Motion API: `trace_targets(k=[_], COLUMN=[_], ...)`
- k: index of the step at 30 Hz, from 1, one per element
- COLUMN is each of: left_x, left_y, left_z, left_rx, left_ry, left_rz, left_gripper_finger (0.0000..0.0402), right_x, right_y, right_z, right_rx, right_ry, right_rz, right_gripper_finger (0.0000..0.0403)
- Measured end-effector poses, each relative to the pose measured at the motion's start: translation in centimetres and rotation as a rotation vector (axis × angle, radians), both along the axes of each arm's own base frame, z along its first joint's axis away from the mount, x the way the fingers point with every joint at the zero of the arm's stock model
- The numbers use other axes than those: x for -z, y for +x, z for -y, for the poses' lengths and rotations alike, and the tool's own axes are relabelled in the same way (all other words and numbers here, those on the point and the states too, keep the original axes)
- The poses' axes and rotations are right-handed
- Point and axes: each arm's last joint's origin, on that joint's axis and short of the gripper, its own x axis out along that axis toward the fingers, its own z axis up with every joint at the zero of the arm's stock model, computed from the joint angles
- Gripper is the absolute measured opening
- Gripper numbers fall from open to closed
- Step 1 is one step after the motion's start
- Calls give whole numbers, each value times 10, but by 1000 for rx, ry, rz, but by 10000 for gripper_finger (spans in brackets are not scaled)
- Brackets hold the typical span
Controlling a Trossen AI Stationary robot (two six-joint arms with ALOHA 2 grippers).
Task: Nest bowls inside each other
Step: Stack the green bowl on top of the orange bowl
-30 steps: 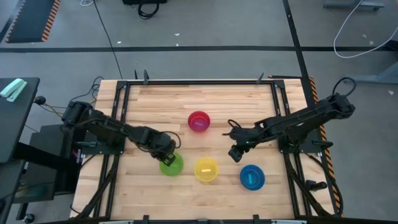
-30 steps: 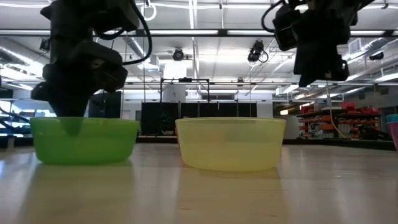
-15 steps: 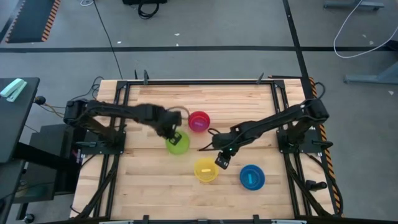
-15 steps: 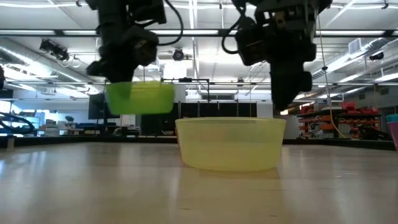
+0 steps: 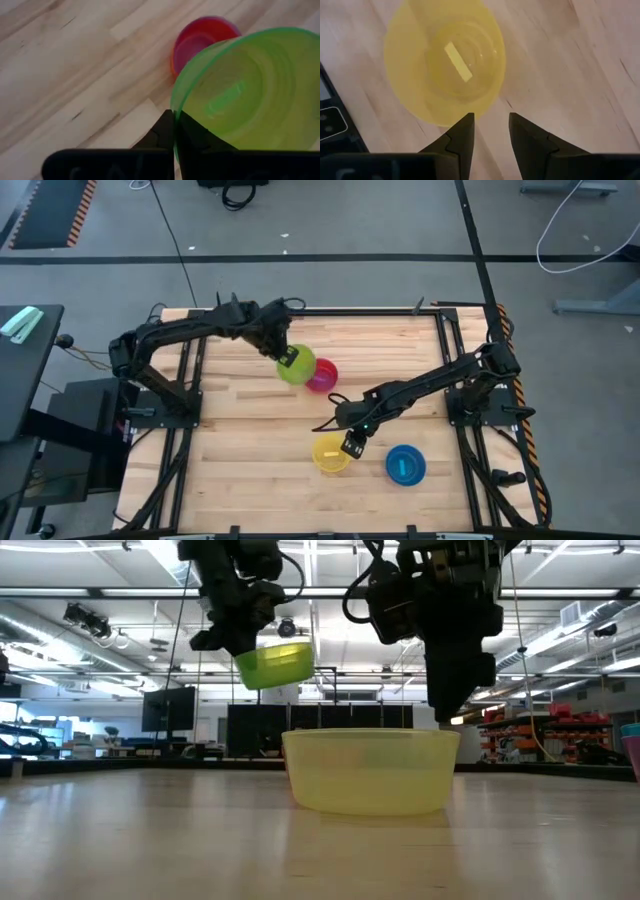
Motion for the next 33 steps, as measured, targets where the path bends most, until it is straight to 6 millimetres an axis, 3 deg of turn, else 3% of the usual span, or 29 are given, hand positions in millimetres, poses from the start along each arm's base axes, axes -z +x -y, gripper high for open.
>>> trace_targets(k=[6,18,26,33], left_x=[9,49,78,82], left_y=[31,85,94,96], left_z=[-16,-38,-46,-47], left_rx=[67,168,177,176], left_ry=[-13,-75,-118,-118], left_rz=[-24,-130,-190,-190], left_gripper_finger=[8,8,8,11], right_x=[-1,-8,-8,-8], right_y=[1,-9,-10,-10], right_z=[-1,-19,-22,-22], right_rx=[10,12,18,18], right_ry=[2,3,8,9], right_rz=[3,-4,-7,-4], right_gripper_finger=[130,130,130,130])
